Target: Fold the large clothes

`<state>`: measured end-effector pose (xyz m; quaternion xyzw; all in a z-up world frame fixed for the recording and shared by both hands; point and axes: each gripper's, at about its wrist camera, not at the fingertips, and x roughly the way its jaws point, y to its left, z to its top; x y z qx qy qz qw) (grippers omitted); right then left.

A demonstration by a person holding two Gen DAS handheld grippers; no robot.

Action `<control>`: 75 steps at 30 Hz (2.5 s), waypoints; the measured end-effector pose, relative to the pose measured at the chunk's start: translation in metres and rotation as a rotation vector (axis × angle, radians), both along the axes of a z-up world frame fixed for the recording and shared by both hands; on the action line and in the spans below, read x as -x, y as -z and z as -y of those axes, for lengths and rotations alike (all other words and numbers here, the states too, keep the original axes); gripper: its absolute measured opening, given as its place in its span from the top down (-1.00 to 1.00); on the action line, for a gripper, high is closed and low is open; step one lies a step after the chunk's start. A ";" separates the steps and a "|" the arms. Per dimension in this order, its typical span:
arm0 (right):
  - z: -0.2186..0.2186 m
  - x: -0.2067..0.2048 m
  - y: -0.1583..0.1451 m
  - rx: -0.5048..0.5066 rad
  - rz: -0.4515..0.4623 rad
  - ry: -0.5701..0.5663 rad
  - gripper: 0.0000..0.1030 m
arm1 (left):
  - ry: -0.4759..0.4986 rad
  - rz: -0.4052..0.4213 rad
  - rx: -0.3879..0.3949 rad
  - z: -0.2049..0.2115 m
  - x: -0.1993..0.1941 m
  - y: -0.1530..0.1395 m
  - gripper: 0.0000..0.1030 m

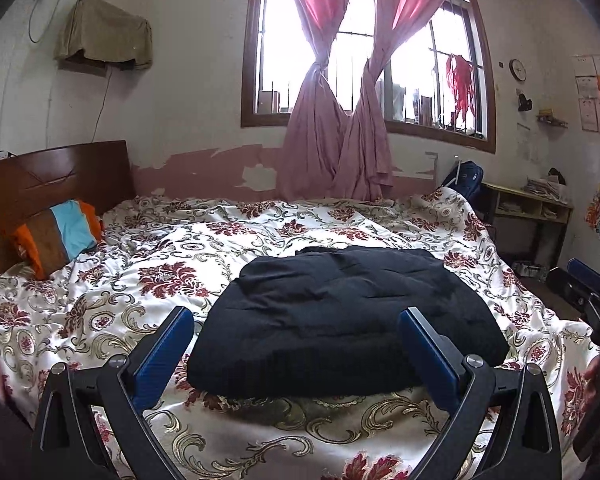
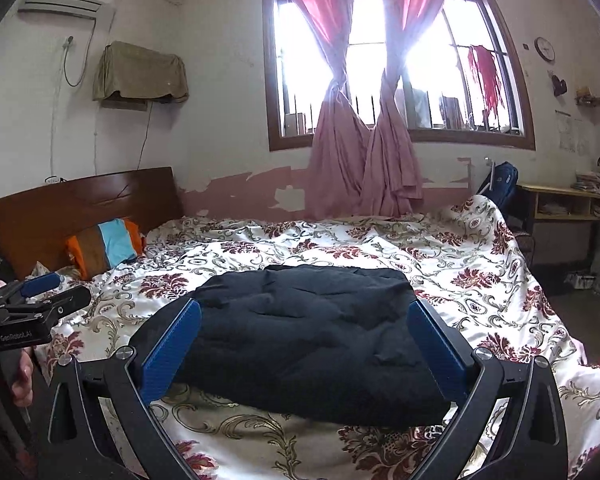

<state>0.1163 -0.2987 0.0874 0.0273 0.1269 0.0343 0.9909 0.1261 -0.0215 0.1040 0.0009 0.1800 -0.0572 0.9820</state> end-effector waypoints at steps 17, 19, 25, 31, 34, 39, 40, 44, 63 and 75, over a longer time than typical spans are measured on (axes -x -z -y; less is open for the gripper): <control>-0.019 0.014 0.026 0.030 -0.049 -0.012 -0.97 | -0.022 0.016 -0.022 -0.008 0.018 0.020 -0.99; -0.021 0.016 0.030 0.035 -0.055 -0.008 -0.97 | -0.027 0.007 -0.020 -0.009 0.020 0.024 -0.99; -0.025 0.022 0.042 0.035 -0.070 0.002 -0.97 | -0.023 -0.021 -0.023 -0.009 0.023 0.039 -0.99; -0.026 0.024 0.055 0.025 -0.099 0.014 -0.97 | -0.017 -0.060 -0.048 -0.004 0.025 0.054 -0.99; -0.026 0.025 0.061 0.028 -0.118 0.016 -0.97 | -0.017 -0.078 -0.052 -0.003 0.025 0.060 -0.99; -0.025 0.024 0.069 0.018 -0.143 0.021 -0.97 | -0.016 -0.107 -0.057 -0.001 0.026 0.070 -0.99; -0.024 0.023 0.071 0.017 -0.145 0.022 -0.97 | -0.016 -0.111 -0.059 -0.001 0.026 0.072 -0.99; -0.023 0.023 0.077 0.013 -0.166 0.028 -0.97 | -0.015 -0.130 -0.063 -0.002 0.024 0.078 -0.99; -0.021 0.015 0.107 -0.010 -0.268 0.039 -0.97 | -0.009 -0.195 -0.080 -0.002 0.017 0.101 -0.99; -0.020 0.015 0.107 -0.010 -0.270 0.039 -0.97 | -0.010 -0.197 -0.077 -0.003 0.016 0.103 -0.99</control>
